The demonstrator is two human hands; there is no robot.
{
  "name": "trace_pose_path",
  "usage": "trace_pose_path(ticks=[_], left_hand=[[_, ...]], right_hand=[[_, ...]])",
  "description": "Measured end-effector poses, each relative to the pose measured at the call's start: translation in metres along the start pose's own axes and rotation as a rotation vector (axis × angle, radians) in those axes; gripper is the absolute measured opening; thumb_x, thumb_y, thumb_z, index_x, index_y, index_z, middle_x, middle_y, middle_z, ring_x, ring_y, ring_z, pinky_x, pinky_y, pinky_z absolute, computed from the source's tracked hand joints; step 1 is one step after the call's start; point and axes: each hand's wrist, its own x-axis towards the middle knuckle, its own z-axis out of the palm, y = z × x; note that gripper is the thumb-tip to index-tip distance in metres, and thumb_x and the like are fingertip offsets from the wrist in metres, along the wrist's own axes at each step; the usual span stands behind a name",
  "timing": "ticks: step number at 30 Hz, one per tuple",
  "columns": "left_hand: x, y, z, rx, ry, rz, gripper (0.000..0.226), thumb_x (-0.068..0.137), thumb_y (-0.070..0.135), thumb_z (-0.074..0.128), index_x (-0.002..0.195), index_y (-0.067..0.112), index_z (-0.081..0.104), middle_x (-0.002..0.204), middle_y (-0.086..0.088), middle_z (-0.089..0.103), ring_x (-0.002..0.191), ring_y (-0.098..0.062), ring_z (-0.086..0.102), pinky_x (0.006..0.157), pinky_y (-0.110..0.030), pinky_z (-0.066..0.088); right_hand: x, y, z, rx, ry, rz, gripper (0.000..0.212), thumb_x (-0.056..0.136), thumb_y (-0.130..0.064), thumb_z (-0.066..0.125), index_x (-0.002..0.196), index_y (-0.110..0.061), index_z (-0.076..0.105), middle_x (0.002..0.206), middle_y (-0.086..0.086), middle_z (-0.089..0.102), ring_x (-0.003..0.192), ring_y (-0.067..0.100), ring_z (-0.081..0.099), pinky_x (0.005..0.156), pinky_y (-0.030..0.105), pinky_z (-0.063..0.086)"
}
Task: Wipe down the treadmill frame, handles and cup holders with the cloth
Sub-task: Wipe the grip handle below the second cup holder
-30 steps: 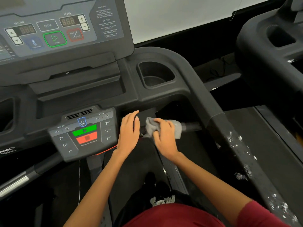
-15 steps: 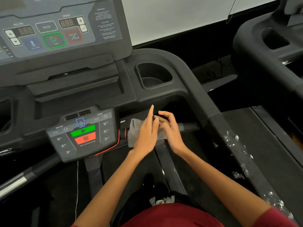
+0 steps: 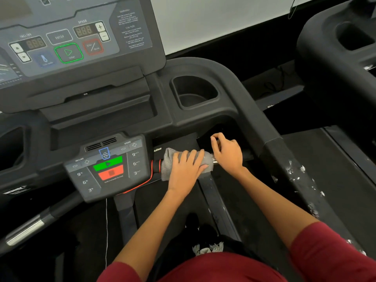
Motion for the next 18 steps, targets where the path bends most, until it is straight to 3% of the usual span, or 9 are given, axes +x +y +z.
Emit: trace_pose_path(ticks=[5, 11, 14, 18], left_hand=[[-0.018, -0.028, 0.009, 0.022, 0.116, 0.110, 0.047, 0.097, 0.036, 0.037, 0.138, 0.012, 0.038, 0.123, -0.008, 0.054, 0.105, -0.026, 0.055, 0.090, -0.040, 0.044], [-0.037, -0.041, 0.009, 0.078, 0.167, -0.014, 0.045, 0.095, 0.026, 0.041, 0.135, 0.004, 0.044, 0.119, -0.016, 0.054, 0.110, -0.033, 0.052, 0.102, -0.045, 0.038], [-0.027, -0.029, 0.004, 0.004, 0.182, -0.138, 0.036, 0.098, 0.025, 0.037, 0.119, 0.003, 0.057, 0.102, -0.013, 0.059, 0.094, -0.029, 0.056, 0.092, -0.043, 0.043], [0.003, -0.024, -0.007, 0.003, 0.048, -0.213, 0.041, 0.098, 0.031, 0.029, 0.080, 0.012, 0.061, 0.068, -0.006, 0.061, 0.062, -0.024, 0.057, 0.062, -0.037, 0.045]], right_hand=[[0.000, 0.001, -0.003, -0.025, -0.032, 0.016, 0.017, 0.099, -0.019, 0.049, 0.105, -0.008, 0.059, 0.047, -0.017, 0.034, 0.040, 0.000, 0.033, 0.061, 0.026, 0.035], [-0.001, 0.005, -0.002, -0.070, -0.049, 0.026, 0.019, 0.099, -0.020, 0.047, 0.108, -0.008, 0.059, 0.047, -0.015, 0.035, 0.037, 0.002, 0.032, 0.044, 0.016, 0.016], [-0.001, 0.006, -0.001, -0.090, -0.074, 0.029, 0.020, 0.100, -0.023, 0.045, 0.109, -0.010, 0.057, 0.050, -0.010, 0.045, 0.040, 0.009, 0.042, 0.041, 0.020, 0.022], [-0.001, 0.007, 0.001, -0.103, -0.092, 0.037, 0.021, 0.100, -0.024, 0.043, 0.109, -0.011, 0.057, 0.053, -0.007, 0.049, 0.044, 0.014, 0.048, 0.041, 0.024, 0.027]])
